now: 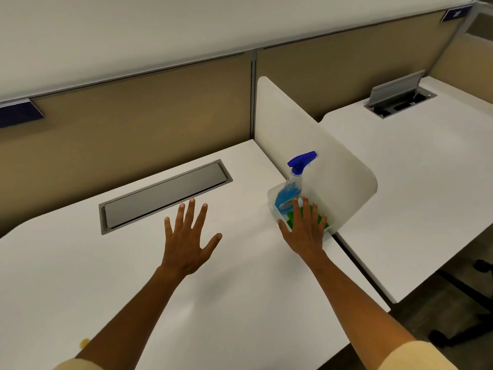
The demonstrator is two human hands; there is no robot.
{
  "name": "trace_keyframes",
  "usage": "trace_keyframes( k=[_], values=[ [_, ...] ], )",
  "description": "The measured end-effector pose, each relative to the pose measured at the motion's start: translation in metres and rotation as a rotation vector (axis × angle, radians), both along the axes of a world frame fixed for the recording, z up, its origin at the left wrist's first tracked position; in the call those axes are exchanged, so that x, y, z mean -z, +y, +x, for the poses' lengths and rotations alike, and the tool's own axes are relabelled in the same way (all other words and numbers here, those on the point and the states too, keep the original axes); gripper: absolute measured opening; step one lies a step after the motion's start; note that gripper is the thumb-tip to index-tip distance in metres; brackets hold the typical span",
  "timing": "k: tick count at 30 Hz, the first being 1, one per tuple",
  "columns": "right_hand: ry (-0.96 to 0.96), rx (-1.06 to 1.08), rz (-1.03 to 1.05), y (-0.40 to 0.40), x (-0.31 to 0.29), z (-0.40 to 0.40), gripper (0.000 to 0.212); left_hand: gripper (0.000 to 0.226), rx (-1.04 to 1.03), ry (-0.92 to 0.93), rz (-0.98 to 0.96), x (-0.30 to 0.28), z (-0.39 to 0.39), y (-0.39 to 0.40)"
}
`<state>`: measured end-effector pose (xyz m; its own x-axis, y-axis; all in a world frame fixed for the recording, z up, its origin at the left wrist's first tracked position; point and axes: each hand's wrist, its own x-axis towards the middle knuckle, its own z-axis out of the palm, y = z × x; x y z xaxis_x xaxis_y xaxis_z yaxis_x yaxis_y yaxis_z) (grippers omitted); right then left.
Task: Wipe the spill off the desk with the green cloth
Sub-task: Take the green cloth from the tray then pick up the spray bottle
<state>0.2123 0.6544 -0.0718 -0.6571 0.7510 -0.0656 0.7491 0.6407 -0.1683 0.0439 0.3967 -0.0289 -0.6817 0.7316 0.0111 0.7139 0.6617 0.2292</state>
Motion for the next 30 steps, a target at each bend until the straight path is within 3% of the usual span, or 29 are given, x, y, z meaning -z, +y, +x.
trace_keyframes(
  k=[4,9,18,21,27,30],
  values=[
    [0.006,0.024,0.008,0.020,0.012,-0.006,0.072,0.091,0.026,-0.028,-0.006,0.008,-0.001,0.026],
    [0.000,0.025,0.027,0.042,0.022,-0.012,0.042,0.091,0.048,-0.051,-0.061,0.021,0.002,0.050],
    [-0.153,0.060,-0.040,0.058,0.036,-0.026,0.046,0.091,0.057,-0.107,-0.090,0.043,-0.004,0.066],
    [-0.164,0.091,-0.029,0.058,0.040,-0.030,0.036,0.092,0.048,-0.122,-0.094,0.046,-0.010,0.064],
    [-0.028,0.141,-0.075,0.061,0.029,-0.029,0.021,0.094,0.050,-0.195,-0.053,0.045,-0.022,0.055],
    [0.035,0.166,-0.078,0.063,0.014,-0.027,0.023,0.097,0.063,-0.252,0.012,0.040,-0.027,0.049]
  ],
)
